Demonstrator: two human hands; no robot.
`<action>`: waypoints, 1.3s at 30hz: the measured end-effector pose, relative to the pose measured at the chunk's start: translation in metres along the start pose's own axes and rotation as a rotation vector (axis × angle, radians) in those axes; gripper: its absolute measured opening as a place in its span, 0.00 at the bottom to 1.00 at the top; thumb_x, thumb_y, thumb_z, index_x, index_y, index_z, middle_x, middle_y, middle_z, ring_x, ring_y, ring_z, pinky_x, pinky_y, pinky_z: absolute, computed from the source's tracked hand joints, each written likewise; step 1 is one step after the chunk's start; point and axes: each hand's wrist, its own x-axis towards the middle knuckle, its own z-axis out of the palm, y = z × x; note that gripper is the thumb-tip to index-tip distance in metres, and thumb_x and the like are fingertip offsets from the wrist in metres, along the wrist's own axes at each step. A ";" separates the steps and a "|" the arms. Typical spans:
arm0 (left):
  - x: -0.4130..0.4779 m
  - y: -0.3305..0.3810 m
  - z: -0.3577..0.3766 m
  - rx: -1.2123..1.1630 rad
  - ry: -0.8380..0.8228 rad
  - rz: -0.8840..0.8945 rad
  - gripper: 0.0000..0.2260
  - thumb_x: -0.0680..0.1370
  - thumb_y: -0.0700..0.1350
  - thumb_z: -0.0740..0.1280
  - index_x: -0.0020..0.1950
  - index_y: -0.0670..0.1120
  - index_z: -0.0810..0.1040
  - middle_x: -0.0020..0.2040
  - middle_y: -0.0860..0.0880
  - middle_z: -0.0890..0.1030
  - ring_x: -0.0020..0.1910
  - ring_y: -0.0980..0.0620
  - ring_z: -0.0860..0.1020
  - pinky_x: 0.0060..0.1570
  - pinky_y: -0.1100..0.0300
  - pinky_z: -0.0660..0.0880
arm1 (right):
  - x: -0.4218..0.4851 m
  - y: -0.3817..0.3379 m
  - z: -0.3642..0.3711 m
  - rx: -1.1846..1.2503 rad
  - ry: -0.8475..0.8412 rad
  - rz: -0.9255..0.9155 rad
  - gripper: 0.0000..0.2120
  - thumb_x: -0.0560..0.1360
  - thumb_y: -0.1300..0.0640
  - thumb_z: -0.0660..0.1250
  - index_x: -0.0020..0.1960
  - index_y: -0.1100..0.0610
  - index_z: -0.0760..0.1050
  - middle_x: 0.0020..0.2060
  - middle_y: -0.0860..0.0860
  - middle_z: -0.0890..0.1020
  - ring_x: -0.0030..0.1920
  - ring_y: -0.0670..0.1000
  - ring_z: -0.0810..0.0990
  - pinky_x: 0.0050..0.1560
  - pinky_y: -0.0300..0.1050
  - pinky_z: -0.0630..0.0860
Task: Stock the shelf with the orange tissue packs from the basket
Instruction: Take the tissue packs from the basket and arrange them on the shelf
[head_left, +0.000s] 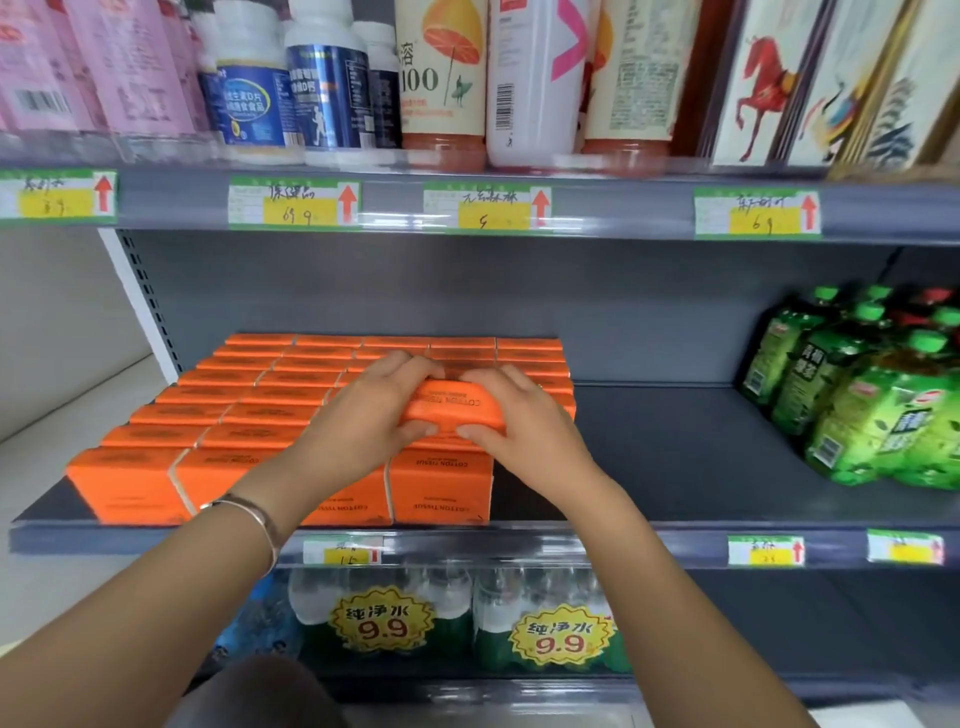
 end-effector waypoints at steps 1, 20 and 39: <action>-0.002 0.002 0.002 -0.043 0.007 0.009 0.24 0.70 0.40 0.74 0.65 0.45 0.72 0.57 0.48 0.73 0.59 0.50 0.72 0.59 0.56 0.70 | -0.006 0.006 -0.003 0.005 0.023 0.023 0.24 0.75 0.49 0.68 0.69 0.49 0.68 0.61 0.46 0.71 0.59 0.48 0.73 0.49 0.43 0.71; 0.001 0.003 0.078 0.296 -0.465 -0.101 0.29 0.77 0.55 0.63 0.75 0.57 0.55 0.73 0.52 0.62 0.71 0.48 0.61 0.71 0.46 0.59 | -0.012 0.106 0.057 -0.238 0.096 0.582 0.26 0.74 0.51 0.70 0.70 0.46 0.69 0.63 0.54 0.67 0.62 0.59 0.66 0.62 0.54 0.70; -0.080 -0.053 -0.013 0.357 -0.080 -0.133 0.13 0.79 0.50 0.61 0.62 0.52 0.75 0.57 0.51 0.80 0.58 0.48 0.77 0.56 0.53 0.70 | -0.002 -0.054 0.080 -0.099 0.032 -0.131 0.16 0.77 0.55 0.63 0.64 0.56 0.75 0.57 0.53 0.78 0.57 0.57 0.74 0.56 0.52 0.73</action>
